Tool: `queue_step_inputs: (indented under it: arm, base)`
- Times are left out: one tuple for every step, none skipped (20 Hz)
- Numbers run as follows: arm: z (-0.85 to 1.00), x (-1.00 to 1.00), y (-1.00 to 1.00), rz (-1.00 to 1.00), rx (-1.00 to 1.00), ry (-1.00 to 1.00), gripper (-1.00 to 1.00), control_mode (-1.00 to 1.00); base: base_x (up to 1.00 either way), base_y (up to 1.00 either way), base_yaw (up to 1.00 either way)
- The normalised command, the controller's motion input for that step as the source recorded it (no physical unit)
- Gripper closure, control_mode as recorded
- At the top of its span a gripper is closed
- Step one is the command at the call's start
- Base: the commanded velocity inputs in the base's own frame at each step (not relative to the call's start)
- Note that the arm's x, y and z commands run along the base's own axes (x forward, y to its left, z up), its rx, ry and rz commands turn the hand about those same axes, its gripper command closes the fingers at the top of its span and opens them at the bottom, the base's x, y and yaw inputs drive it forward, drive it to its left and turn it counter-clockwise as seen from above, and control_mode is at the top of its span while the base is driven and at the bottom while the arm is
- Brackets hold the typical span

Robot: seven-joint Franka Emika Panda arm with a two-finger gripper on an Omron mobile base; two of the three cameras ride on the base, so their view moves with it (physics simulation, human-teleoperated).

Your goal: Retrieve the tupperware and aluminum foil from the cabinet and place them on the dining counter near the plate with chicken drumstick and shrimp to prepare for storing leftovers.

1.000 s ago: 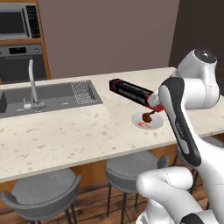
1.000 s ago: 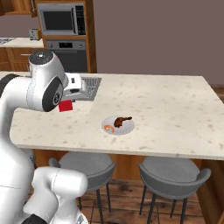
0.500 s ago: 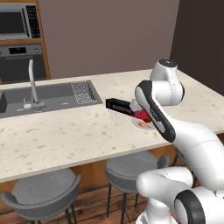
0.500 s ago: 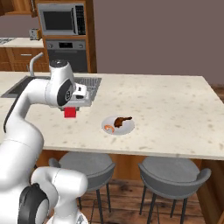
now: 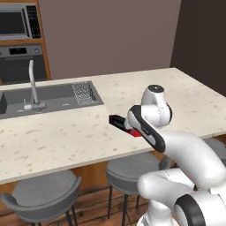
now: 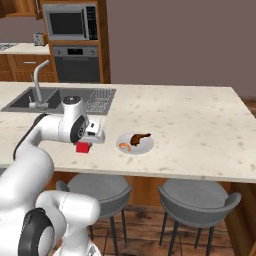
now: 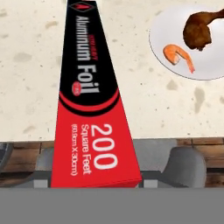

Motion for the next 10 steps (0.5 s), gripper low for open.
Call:
queue_step_inputs:
  arm:
    - [-0.58, 0.36, 0.26, -0.03, 0.0, 0.02, 1.0, -1.0]
    - [-0.51, 0.49, 0.22, -0.02, 0.0, 0.02, 1.0, -1.0]
    - [-0.47, 0.53, 0.17, -0.01, 0.0, 0.02, 1.0, -1.0]
    - [-0.41, 0.53, 0.16, -0.02, 0.0, 0.02, 1.0, -1.0]
    - [-0.43, 0.64, 0.14, -0.03, -0.01, 0.02, 1.0, -1.0]
    - [-0.38, 0.67, 0.15, -0.03, -0.03, 0.02, 1.0, -1.0]
    - [-0.34, 0.68, 0.14, -0.03, -0.05, 0.02, 1.0, -1.0]
    - [-0.34, 0.71, 0.18, -0.03, -0.06, 0.0, 1.0, -1.0]
    - [-0.32, 0.77, 0.17, -0.04, -0.08, 0.0, 1.0, -1.0]
    - [-0.36, 0.69, 0.06, -0.04, -0.06, 0.0, 1.0, -1.0]
  base:
    - [0.0, 0.0, 0.0]
    - [0.0, 0.0, 0.0]
    - [0.0, 0.0, 0.0]
    - [0.0, 0.0, 0.0]
    - [0.0, 0.0, 0.0]
    - [0.0, 0.0, 0.0]
    - [0.0, 0.0, 0.0]
    - [0.0, 0.0, 0.0]
    - [0.0, 0.0, 0.0]
    - [0.0, 0.0, 0.0]
